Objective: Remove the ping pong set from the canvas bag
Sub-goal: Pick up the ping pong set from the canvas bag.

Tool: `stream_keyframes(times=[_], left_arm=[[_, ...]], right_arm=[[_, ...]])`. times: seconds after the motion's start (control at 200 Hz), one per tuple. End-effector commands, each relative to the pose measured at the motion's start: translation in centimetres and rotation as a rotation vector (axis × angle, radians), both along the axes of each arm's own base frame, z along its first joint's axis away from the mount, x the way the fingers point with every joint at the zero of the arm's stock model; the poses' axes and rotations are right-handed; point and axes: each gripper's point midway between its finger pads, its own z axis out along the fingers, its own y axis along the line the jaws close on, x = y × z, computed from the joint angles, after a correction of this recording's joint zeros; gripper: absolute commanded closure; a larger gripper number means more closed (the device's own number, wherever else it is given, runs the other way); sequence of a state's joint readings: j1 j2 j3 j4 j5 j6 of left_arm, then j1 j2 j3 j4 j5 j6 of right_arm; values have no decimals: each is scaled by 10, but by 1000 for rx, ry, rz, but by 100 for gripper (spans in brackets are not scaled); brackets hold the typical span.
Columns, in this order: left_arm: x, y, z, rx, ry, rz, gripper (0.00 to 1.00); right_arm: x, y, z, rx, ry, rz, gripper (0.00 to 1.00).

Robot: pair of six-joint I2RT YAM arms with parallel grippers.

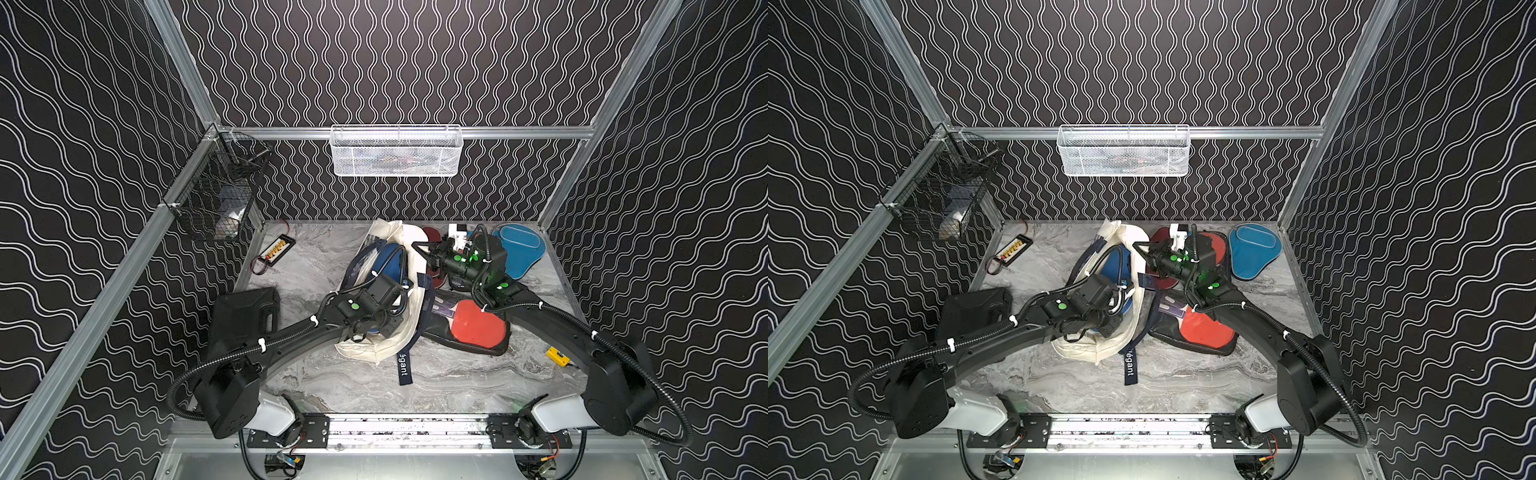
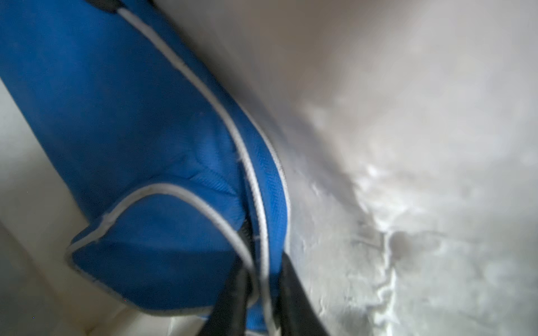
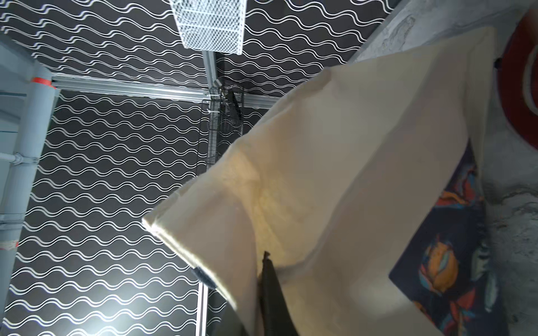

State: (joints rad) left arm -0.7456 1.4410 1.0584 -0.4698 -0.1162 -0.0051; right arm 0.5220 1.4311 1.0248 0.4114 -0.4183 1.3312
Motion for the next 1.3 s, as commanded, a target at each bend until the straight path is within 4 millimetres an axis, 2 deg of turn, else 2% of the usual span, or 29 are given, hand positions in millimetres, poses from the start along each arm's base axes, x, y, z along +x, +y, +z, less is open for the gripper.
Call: stream_keyframes(times=[0.0, 0.37, 0.926, 1.296], left_arm=[[14, 3, 15, 9, -75, 39, 100], [14, 8, 52, -31, -137, 23, 100], [-2, 22, 136, -175, -210, 14, 100], [-19, 15, 199, -336, -258, -29, 100]], right_arm=[[-4, -3, 32, 62, -107, -7, 100], [-3, -8, 15, 7, -92, -30, 100], [11, -27, -40, -138, -5, -97, 100], [21, -37, -68, -230, 29, -119, 100]])
